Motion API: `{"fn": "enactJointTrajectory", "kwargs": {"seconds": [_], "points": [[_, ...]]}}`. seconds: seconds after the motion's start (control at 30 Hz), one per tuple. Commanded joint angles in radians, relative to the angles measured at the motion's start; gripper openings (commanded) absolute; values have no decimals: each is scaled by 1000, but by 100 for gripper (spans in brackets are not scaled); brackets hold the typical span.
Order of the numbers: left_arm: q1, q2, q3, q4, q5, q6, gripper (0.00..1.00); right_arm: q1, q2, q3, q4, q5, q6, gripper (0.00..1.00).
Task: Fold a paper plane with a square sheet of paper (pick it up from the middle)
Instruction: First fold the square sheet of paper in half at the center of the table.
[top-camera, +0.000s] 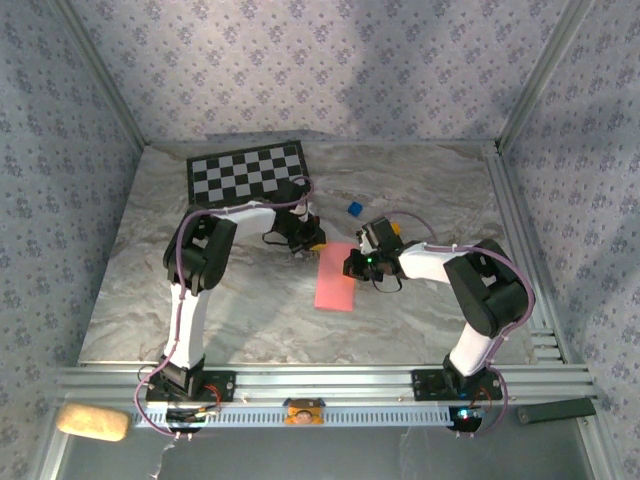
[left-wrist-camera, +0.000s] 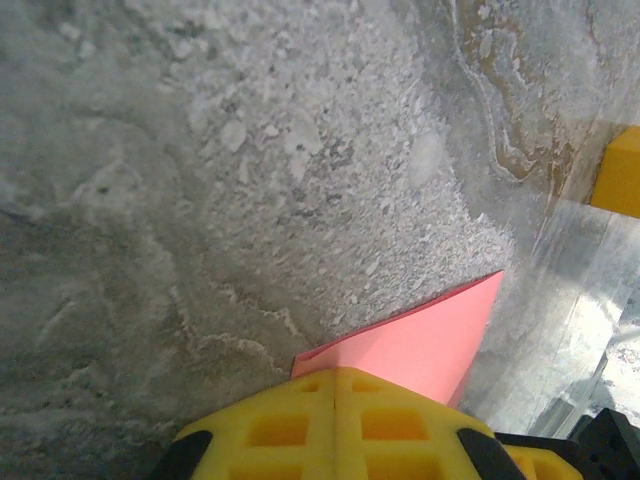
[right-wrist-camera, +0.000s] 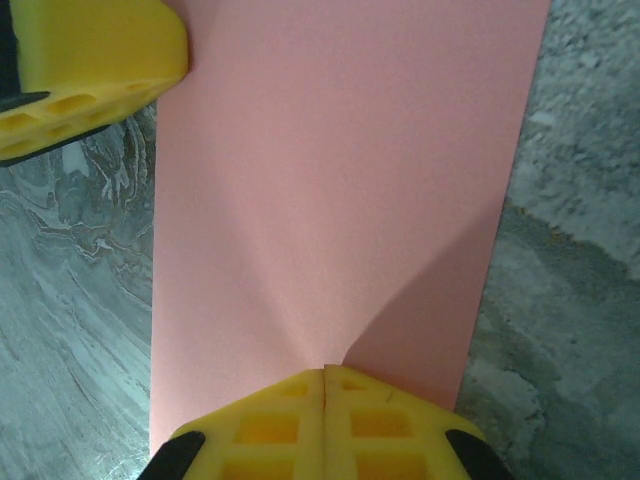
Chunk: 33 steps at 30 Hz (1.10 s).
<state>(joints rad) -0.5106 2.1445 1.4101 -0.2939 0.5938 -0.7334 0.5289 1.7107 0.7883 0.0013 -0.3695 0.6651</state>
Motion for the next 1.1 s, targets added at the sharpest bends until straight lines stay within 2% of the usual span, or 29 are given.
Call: {"fn": "enactJointTrajectory", "kwargs": {"seconds": [0.0,0.63,0.83,1.07], "points": [[32,49,23,-10,-178,-44,0,2,36,-63,-202,88,-9,0],[44,93,105,-4,-189,-129,1,0,42,-66,-209,66,-29,0],[49,87,95,39,-184,-202,2,0,41,-68,-210,64,-28,0],[47,91,112,11,-190,-189,3,-3,34,-70,-211,66,-29,0]]}}
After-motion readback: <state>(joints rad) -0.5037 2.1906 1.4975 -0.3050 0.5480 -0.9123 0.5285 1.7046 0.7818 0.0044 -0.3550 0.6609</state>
